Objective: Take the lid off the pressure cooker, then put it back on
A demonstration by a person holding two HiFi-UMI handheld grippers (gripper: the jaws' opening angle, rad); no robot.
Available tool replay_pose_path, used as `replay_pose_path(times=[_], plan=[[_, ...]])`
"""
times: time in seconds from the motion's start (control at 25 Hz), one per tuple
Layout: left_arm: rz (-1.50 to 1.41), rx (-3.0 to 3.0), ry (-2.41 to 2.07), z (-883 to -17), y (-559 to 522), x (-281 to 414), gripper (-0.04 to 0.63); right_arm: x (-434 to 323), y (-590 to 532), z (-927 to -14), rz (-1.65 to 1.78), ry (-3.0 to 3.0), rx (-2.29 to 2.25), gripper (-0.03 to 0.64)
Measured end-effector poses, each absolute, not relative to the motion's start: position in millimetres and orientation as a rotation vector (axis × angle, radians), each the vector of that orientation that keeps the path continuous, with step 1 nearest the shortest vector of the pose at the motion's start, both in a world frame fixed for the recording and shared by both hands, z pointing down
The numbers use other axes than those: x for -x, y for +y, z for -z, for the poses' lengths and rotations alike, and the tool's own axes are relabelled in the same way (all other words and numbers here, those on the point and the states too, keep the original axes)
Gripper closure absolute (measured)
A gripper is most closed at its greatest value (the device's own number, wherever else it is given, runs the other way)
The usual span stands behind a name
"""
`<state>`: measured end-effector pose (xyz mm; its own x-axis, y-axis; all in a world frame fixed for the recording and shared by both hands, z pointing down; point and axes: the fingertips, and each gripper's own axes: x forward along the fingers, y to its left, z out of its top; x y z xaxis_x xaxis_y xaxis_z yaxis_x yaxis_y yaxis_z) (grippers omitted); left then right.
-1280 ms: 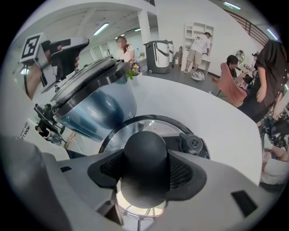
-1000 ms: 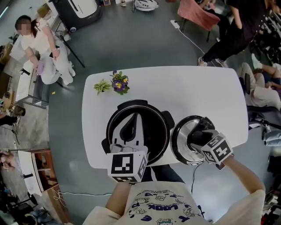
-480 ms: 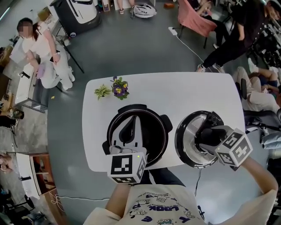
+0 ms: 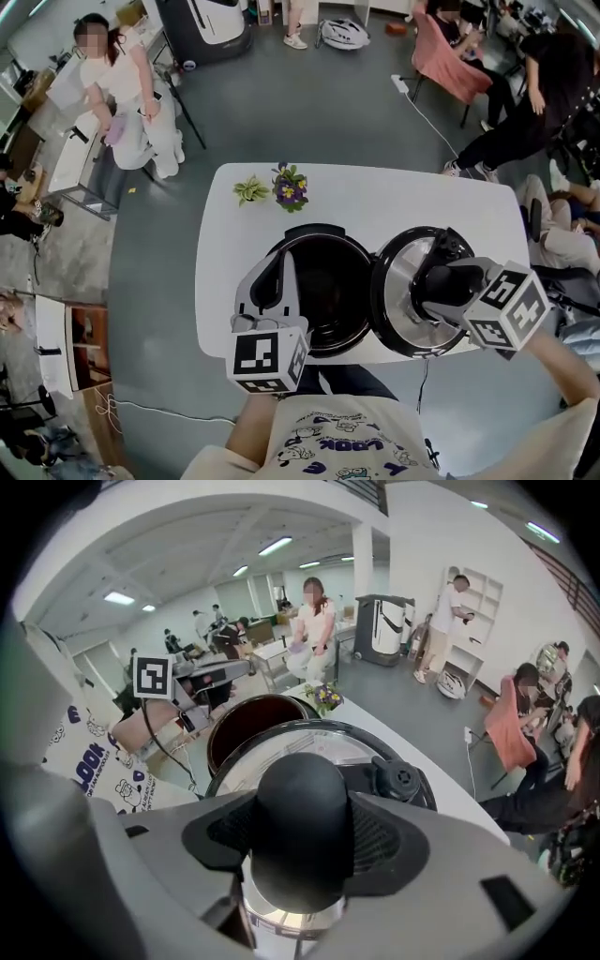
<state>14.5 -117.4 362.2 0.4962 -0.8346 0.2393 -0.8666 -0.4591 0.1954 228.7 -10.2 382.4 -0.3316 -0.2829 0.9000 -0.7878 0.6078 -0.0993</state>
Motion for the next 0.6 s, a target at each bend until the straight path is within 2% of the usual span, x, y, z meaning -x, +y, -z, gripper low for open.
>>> replay_pose_path(times=[0.6], plan=[[-0.141, -2.199, -1.726, -374.5, -94.6, 111.0, 0.581, -107.0, -48.7, -376.0, -0.494, -1.979, -0.554, 0.322]])
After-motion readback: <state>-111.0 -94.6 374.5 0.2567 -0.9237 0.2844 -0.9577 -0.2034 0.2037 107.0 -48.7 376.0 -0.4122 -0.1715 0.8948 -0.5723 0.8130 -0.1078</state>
